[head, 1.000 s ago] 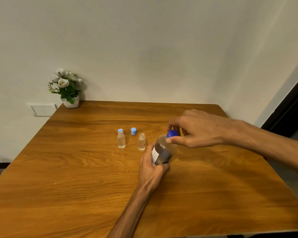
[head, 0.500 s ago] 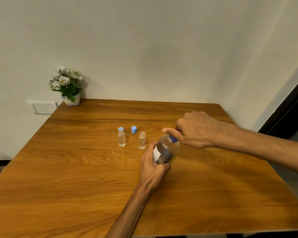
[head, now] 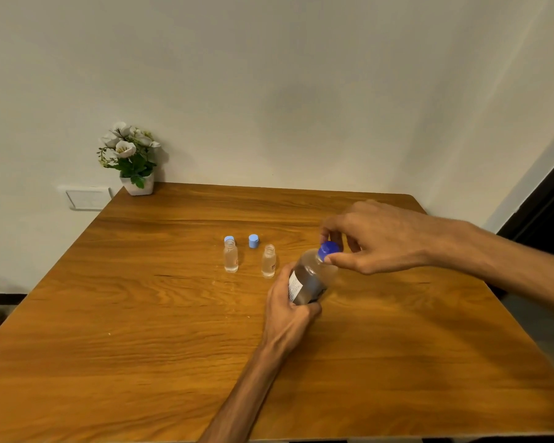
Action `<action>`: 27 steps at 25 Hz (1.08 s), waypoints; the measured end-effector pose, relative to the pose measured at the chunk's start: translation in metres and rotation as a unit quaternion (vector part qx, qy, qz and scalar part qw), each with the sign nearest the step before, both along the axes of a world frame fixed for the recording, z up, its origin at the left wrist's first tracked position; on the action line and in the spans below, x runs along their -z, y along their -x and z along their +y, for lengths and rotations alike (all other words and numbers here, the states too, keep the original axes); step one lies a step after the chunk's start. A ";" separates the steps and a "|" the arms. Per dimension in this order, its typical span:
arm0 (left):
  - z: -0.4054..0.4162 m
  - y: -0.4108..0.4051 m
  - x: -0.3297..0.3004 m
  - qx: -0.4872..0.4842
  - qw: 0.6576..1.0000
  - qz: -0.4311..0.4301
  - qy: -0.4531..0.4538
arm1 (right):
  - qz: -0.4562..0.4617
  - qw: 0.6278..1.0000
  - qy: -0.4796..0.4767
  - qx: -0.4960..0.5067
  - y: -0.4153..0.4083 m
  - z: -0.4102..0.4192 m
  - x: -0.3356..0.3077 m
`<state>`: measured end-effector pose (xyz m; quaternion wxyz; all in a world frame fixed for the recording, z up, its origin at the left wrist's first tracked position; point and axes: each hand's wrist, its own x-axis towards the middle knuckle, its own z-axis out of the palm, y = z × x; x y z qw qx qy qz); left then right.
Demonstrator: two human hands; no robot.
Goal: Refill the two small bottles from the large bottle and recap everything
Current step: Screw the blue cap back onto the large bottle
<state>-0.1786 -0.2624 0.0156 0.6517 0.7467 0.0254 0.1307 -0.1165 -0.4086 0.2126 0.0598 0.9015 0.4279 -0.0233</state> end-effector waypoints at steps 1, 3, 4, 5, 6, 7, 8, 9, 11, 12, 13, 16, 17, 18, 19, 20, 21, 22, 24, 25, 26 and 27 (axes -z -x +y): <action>0.000 -0.001 0.000 -0.001 1.000 0.000 -0.002 | -0.006 1.000 0.012 -0.014 0.001 0.000 0.003; 0.001 -0.002 0.002 -0.002 1.000 -0.003 -0.003 | -0.036 0.999 0.008 -0.012 0.002 0.008 0.010; 0.000 -0.002 0.003 -0.003 1.000 -0.004 0.000 | -0.046 0.999 0.004 0.008 0.001 0.010 0.012; 0.000 -0.001 0.003 -0.005 1.000 -0.005 0.000 | -0.051 0.998 0.003 0.031 -0.001 0.009 0.012; 0.000 0.000 0.002 -0.007 1.000 -0.005 0.000 | -0.055 0.998 0.007 0.041 -0.001 0.006 0.009; 0.000 0.000 0.001 -0.008 1.000 -0.004 -0.001 | -0.058 0.998 0.013 0.037 -0.002 0.002 0.007; 0.000 0.000 0.001 -0.009 1.000 -0.003 -0.002 | -0.056 0.998 0.016 0.022 -0.001 -0.001 0.008; 0.000 0.000 0.000 -0.008 1.000 -0.004 -0.001 | -0.051 0.998 0.020 0.011 0.000 -0.001 0.011; 0.000 0.000 0.000 -0.001 1.000 -0.007 -0.001 | -0.055 0.998 0.006 0.027 0.006 0.006 0.021; -0.001 0.001 0.001 0.002 1.000 -0.006 -0.001 | -0.066 0.996 -0.009 0.051 0.007 0.009 0.024; -0.001 0.001 0.001 0.002 1.000 -0.005 0.000 | -0.071 0.995 -0.025 0.069 0.006 0.009 0.023; -0.001 0.000 -0.001 -0.003 1.000 -0.010 -0.004 | -0.004 0.997 -0.065 0.050 0.007 0.000 0.012; -0.001 0.000 -0.002 -0.003 1.000 -0.013 -0.002 | 0.005 0.997 -0.065 0.033 0.009 -0.001 0.012; -0.001 0.000 -0.001 -0.001 1.000 -0.015 -0.001 | -0.004 0.998 -0.063 0.026 0.012 0.000 0.013; -0.001 -0.001 -0.001 0.002 1.000 -0.015 -0.001 | -0.023 0.997 -0.072 0.031 0.013 0.004 0.017; -0.001 -0.001 0.000 0.004 1.000 -0.013 -0.001 | -0.033 0.994 -0.089 0.047 0.012 0.008 0.021; -0.002 0.000 0.000 0.004 1.000 -0.010 -0.002 | -0.019 0.990 -0.114 0.075 0.009 0.011 0.024; -0.002 0.001 0.000 0.004 1.000 -0.008 -0.004 | 0.016 0.984 -0.142 0.107 0.005 0.013 0.025; -0.002 0.002 -0.001 0.004 1.000 -0.004 -0.017 | 0.071 0.969 -0.185 0.144 0.002 0.014 0.023; -0.002 0.001 -0.002 0.006 1.000 -0.004 -0.020 | 0.072 0.968 -0.192 0.144 0.001 0.014 0.022; -0.002 0.001 -0.001 0.008 1.000 -0.006 -0.020 | 0.065 0.969 -0.193 0.138 0.002 0.012 0.023; -0.002 0.001 0.000 0.011 1.000 -0.008 -0.020 | 0.057 0.971 -0.195 0.126 0.004 0.010 0.023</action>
